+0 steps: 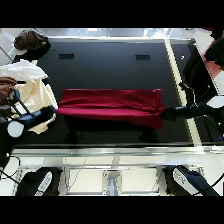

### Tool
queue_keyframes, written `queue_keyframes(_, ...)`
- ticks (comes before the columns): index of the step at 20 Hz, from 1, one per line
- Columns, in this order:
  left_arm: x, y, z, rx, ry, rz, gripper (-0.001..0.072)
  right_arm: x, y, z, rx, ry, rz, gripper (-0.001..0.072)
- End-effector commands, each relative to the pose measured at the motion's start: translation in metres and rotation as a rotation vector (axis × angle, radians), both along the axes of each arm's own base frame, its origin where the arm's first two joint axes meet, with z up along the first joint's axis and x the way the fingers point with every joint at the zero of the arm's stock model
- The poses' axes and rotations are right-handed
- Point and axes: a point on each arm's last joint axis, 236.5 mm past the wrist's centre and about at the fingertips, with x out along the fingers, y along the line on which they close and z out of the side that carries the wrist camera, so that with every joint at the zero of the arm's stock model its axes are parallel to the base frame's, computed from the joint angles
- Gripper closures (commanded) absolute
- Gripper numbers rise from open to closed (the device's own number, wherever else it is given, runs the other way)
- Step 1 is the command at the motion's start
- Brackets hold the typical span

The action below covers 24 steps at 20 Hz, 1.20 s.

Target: Fold the shirts.

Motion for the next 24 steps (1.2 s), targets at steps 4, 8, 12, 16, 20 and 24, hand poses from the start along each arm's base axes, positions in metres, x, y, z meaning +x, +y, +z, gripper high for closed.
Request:
queue_keyframes(4, 0.115, 0.008, 0.008, 0.212, 0.023, -0.221, 0.0701, 0.119, -0.022, 0.025, -0.15, -0.315, -0.091, 0.0703)
queue_keyframes(8, 0.168, 0.008, -0.038, 0.256, 0.15, -0.299, 0.0701, 0.161, -0.02, -0.015, -0.137, -0.235, -0.08, 0.0703)
queue_keyframes(12, 0.176, -0.002, -0.096, 0.369, 0.254, -0.393, 0.07, 0.192, -0.005, -0.08, -0.147, -0.174, -0.076, 0.0702)
queue_keyframes(16, 0.191, -0.007, -0.11, 0.398, 0.221, -0.393, 0.062, 0.223, -0.013, -0.085, -0.14, -0.219, -0.205, 0.0557)
queue_keyframes(20, 0.222, 0.001, -0.042, 0.392, 0.083, -0.317, 0.0053, 0.232, -0.034, -0.012, -0.147, -0.274, -0.156, 0.0291)
queue_keyframes(24, 0.228, -0.006, 0.069, 0.43, -0.152, -0.293, 0.0055, 0.19, -0.135, 0.052, -0.375, -0.246, -0.224, 0.0307)
